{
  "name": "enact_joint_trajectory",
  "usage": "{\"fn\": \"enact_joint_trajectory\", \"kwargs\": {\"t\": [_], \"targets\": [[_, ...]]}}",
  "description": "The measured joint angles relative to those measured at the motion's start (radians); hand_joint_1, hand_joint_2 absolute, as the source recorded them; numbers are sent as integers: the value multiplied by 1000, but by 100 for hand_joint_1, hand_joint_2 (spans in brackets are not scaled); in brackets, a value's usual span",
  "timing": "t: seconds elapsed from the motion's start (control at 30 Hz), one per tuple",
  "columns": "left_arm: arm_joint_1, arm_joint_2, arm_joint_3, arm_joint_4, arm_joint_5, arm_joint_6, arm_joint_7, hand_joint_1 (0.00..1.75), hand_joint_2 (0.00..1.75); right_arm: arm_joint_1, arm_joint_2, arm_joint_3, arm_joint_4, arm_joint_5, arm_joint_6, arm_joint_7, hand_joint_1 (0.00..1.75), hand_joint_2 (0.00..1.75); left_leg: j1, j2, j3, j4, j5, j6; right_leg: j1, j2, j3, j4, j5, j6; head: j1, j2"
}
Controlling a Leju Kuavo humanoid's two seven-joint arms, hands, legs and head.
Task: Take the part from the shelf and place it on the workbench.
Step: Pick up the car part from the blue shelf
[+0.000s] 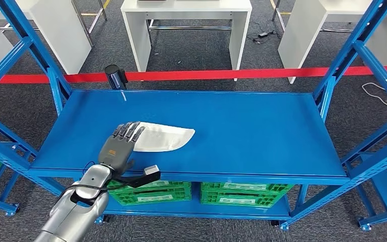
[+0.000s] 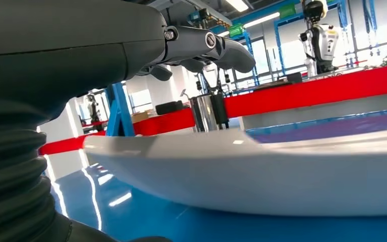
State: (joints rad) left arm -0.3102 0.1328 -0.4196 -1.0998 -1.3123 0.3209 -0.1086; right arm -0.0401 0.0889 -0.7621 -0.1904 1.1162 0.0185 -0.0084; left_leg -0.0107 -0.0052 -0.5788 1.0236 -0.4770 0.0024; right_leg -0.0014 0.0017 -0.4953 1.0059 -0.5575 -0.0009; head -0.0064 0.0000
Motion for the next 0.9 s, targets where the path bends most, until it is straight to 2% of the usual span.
{"fn": "enact_joint_trajectory", "kwargs": {"t": [0.13, 0.17, 0.27, 0.3, 0.6, 0.9], "targets": [[-31, -13, 0, 52, 17, 17, -16, 0, 175, 0, 0, -3, 0, 0, 1, 0, 0, 0, 0, 0, 0, 0, 0, 0, 0, 0, 0, 0, 0, 0, 0, 0], [-38, -16, 0, 64, 20, 23, -18, 13, 175, 0, 0, -5, 0, 0, 1, 0, 0, 0, 0, 0, 0, 0, 0, 0, 0, 0, 0, 0, 0, 0, 0, 0], [-59, -22, 1, 108, 47, 40, -31, 144, 175, 0, 0, -8, 0, 0, 1, 0, 0, 0, 0, 0, 0, 0, 0, 0, 0, 0, 1, 0, 0, 0, 0, 0], [-66, -23, 3, 123, 60, 43, -38, 175, 175, 0, 0, -8, 0, 0, 1, 0, 0, 0, 0, 0, 0, 0, 0, 0, 0, 0, 1, 0, 0, 0, 0, 0], [-92, -23, 42, 209, 141, 46, -102, 175, 175, 0, 0, -20, 0, 6, -1, -6, 0, 0, 0, 0, 0, 0, 0, 0, 0, 0, 0, 0, 0, 0, 0, 0], [-89, -23, 60, 220, 157, 48, -121, 175, 175, 0, 0, -25, 0, 14, -1, -13, 0, 0, 0, 0, 0, 0, 0, 0, 0, 0, 1, 0, 0, 0, 0, 0]]}}
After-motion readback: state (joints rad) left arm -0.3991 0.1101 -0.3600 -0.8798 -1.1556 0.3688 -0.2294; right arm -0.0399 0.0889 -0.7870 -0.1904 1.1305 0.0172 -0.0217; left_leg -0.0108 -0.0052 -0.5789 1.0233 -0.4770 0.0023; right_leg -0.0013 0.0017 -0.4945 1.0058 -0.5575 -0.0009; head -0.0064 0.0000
